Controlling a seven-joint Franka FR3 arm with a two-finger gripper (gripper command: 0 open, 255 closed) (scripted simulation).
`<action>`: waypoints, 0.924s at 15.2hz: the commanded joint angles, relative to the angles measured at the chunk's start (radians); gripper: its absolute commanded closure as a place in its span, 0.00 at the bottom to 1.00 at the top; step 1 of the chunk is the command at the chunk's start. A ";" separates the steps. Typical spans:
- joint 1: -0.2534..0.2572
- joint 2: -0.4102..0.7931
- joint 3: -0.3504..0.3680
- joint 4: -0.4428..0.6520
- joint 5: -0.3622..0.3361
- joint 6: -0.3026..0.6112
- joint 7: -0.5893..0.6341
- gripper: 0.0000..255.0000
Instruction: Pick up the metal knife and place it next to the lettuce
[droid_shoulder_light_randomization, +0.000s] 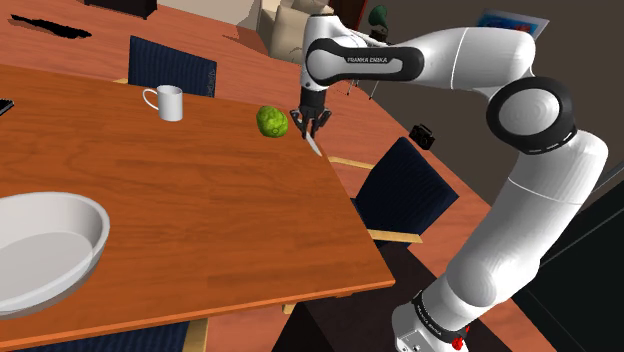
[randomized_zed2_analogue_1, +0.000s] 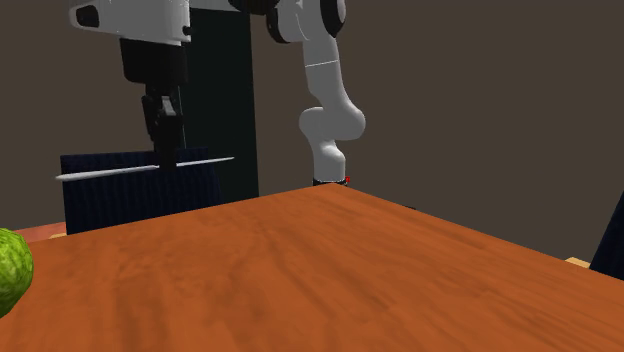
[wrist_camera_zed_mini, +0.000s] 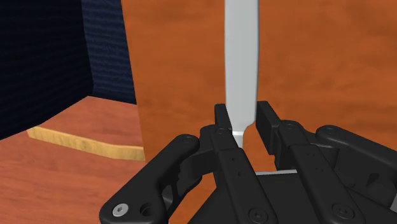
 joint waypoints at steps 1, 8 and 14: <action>-0.001 0.002 -0.001 -0.024 -0.002 0.025 0.005 1.00; -0.002 0.025 -0.005 -0.088 -0.017 0.109 0.025 1.00; 0.000 0.052 -0.010 -0.133 -0.034 0.177 0.044 1.00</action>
